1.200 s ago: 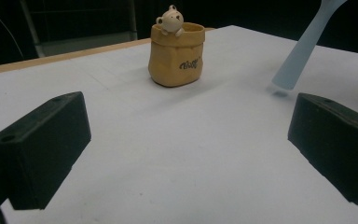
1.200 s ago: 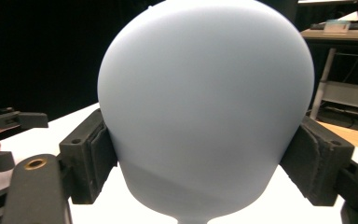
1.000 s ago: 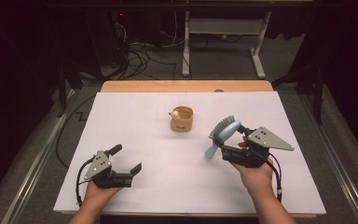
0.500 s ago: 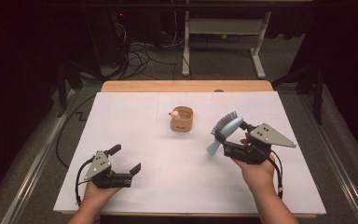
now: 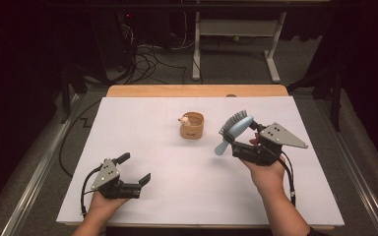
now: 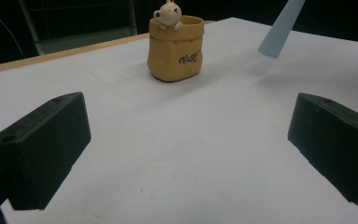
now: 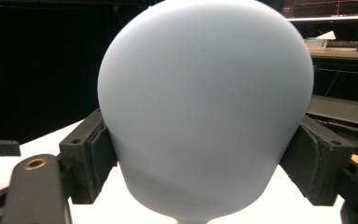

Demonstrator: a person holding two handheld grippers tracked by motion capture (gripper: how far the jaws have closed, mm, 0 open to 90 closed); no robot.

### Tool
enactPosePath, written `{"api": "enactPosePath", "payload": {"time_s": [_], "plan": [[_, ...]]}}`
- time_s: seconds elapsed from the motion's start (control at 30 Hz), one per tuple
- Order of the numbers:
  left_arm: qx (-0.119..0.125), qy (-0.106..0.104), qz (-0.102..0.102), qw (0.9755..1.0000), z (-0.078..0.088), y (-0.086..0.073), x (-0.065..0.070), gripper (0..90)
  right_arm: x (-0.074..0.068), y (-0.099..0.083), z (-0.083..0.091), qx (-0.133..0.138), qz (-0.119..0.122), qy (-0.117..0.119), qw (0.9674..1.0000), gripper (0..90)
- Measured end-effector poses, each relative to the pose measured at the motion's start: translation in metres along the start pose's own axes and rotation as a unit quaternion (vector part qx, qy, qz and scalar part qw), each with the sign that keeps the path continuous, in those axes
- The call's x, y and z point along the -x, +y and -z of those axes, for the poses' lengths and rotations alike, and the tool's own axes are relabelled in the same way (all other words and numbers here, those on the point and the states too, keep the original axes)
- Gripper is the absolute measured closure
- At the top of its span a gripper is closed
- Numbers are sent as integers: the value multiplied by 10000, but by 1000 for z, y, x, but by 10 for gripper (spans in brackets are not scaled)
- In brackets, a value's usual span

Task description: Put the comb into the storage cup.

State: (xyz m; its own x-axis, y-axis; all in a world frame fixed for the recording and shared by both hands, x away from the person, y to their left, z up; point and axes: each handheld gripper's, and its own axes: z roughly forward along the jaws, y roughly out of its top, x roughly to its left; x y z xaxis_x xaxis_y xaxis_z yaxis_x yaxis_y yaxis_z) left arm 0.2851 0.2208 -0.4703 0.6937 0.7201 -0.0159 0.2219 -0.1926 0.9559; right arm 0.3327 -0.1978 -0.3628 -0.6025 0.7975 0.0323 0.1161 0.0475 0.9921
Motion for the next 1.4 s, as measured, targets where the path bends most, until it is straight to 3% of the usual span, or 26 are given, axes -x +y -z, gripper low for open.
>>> {"api": "enactPosePath", "payload": {"time_s": [0.6,1.4], "plan": [[56,-14,15,10000,1,0,-1,0,3,16,-17,148,-4,-22,9999,206],[91,-46,87,9999,1,0,-3,0,3,54,-26,493,95,-54,9987,206]]}}
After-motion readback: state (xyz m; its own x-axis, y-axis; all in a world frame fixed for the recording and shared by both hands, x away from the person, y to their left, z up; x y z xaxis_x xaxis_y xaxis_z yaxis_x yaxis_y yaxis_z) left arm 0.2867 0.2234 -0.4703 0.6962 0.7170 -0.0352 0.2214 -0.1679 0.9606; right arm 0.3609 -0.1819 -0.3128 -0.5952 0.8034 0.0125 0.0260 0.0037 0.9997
